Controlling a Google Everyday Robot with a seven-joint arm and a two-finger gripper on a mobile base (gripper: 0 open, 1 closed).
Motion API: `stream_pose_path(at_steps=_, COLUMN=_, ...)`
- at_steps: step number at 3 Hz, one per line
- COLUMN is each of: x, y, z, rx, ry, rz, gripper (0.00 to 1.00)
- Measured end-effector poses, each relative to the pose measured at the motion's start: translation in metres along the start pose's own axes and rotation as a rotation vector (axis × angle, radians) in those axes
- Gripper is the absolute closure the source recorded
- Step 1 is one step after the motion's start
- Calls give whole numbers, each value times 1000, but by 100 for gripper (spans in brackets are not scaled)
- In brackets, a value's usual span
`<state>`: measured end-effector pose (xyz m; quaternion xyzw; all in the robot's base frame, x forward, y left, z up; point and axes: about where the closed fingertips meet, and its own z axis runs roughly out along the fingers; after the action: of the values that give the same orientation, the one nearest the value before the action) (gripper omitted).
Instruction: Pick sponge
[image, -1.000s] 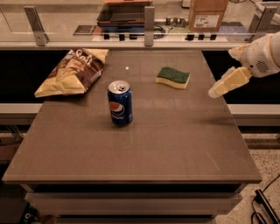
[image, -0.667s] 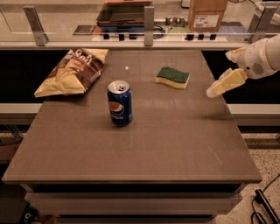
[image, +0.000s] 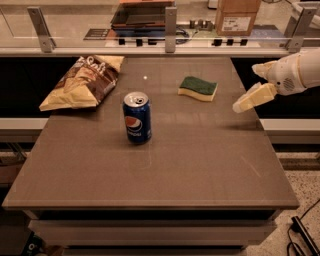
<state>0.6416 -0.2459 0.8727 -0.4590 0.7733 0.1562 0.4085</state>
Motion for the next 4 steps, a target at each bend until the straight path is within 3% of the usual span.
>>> stream_pose_path(at_steps=2, x=-3, y=-26, z=26, rx=-63, ry=-98, rz=-5, gripper=0)
stream_pose_path(at_steps=4, x=-2, y=-27, z=29, rx=-75, ry=-93, rz=7, gripper=0)
